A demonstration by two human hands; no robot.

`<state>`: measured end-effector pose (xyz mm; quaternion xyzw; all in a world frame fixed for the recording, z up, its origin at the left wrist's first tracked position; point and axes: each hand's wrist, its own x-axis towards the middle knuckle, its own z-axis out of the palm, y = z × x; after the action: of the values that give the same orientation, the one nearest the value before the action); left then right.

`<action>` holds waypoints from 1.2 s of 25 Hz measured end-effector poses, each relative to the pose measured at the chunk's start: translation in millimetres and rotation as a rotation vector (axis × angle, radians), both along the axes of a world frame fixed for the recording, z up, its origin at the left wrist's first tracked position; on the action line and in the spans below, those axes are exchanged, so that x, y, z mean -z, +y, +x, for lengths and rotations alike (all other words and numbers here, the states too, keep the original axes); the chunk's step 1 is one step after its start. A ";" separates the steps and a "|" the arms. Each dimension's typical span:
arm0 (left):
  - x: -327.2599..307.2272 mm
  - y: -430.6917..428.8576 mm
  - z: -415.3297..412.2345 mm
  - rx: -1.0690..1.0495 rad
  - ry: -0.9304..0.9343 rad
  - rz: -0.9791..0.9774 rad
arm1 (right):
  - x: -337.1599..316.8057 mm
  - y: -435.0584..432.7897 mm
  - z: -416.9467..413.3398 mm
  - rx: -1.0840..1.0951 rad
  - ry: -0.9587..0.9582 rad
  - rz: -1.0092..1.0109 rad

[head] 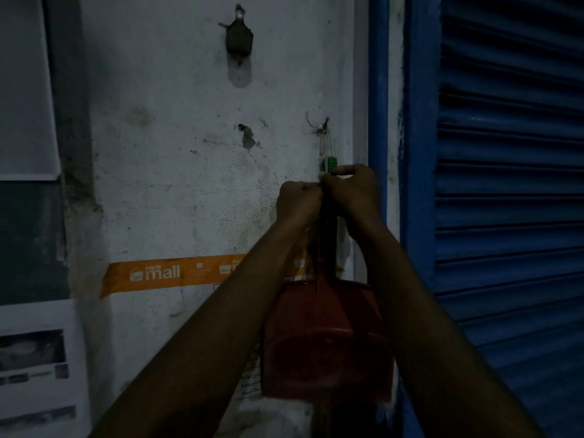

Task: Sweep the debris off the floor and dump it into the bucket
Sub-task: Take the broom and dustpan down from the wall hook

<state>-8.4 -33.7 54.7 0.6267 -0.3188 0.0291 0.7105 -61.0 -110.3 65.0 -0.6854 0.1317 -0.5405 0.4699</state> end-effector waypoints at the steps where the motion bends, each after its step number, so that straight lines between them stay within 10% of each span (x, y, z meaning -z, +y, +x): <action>1: 0.0 2.9 -2.4 -0.005 -0.035 -0.021 | -0.9 -0.8 -1.3 -0.030 -0.015 -0.003; 21: -23.4 21.6 -21.3 0.091 -0.189 -0.255 | -22.8 17.7 -0.6 -0.128 -0.615 0.075; 26: 18.8 59.8 -28.4 -0.193 -0.218 -0.166 | 9.6 36.9 -14.3 -0.358 -0.476 0.082; 30: 80.2 100.4 -28.9 0.041 0.175 0.134 | 74.5 53.5 -14.2 -0.498 -0.220 0.057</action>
<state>-37.3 66.7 -25.4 0.6662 -0.2697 -0.0616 0.6926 -75.2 -56.7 -9.5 -0.6203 -0.0775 -0.4756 0.6189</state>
